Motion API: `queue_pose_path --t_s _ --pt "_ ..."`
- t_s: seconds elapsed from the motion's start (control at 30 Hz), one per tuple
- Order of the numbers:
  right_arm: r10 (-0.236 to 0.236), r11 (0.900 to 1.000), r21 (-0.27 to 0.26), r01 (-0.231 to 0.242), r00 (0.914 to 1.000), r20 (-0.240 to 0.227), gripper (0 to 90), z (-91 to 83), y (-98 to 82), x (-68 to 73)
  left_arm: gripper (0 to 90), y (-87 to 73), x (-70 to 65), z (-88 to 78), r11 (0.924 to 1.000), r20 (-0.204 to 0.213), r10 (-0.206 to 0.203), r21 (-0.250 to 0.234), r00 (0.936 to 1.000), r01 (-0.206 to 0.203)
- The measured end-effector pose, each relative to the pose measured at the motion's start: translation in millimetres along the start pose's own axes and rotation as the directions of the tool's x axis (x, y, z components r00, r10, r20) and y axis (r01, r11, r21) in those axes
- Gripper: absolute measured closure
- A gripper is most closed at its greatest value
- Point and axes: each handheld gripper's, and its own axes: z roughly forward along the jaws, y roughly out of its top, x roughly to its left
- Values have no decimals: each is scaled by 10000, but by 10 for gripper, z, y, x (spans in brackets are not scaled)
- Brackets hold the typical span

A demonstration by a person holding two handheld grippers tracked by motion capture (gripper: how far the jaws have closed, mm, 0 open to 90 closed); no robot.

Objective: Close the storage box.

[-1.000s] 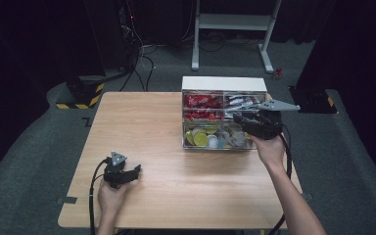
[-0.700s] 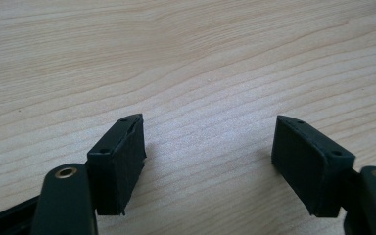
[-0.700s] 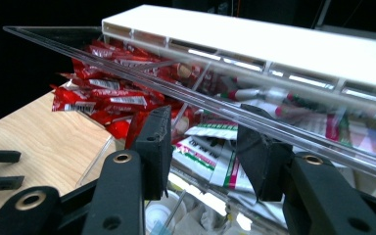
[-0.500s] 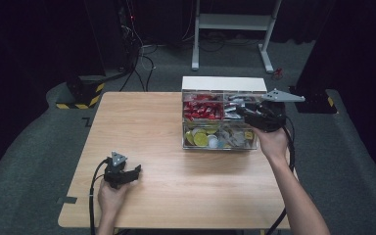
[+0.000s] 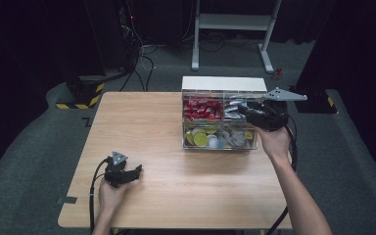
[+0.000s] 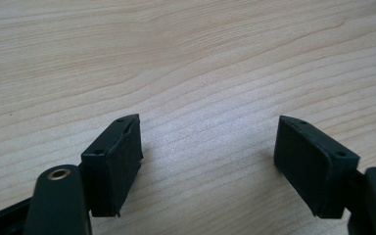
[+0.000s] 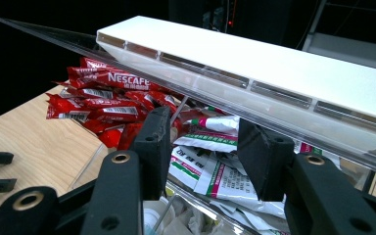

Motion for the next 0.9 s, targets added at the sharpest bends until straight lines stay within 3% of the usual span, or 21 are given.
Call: queue_pose_path --t_s 0.1,0.13,0.27,0.4,0.43,0.5,0.63,0.77,0.83,0.87,0.9 --pt "-27 10000 10 27 10000 -20 556 -10 4 -7 272 44 -7 15 9997 33 100 208 9999 -101" --pt "-15 10000 12 15 10000 -61 555 -14 13 -15 276 82 -18 20 9995 333 7 314 9994 -17" --pt "-25 10000 -10 25 10000 -30 551 -18 37 -16 281 152 -56 16 9997 554 169 189 9983 -180" --pt "-69 10000 2 69 10000 11 549 -18 57 -17 324 256 -83 -17 9999 1013 30 -106 9948 -20" --pt "-56 10000 13 56 10000 16 548 -19 60 -16 332 322 -67 -49 9991 1441 -52 -414 9895 112" --pt "-64 10000 0 64 10000 22 550 -18 63 -17 341 393 -60 -82 9981 1678 -90 -590 9858 191" --pt "-33 10000 -15 33 10000 -14 550 -18 70 -20 344 469 -63 -116 9968 1814 -29 -782 9834 174" --pt "-27 10000 -14 27 10000 -50 549 -20 75 -19 372 537 -94 -130 9953 1841 350 -954 9823 -176" --pt "-48 10000 7 48 10000 -45 549 -20 78 -19 387 571 -122 -149 9922 1827 572 -1198 9815 -355" --pt "-104 9999 53 104 9999 -12 550 -20 85 -15 399 609 -156 -184 9857 1927 770 -1623 9782 -456" --pt "-139 9999 93 138 9999 9 550 -21 91 -13 407 632 -178 -200 9841 2060 779 -1724 9754 -422"
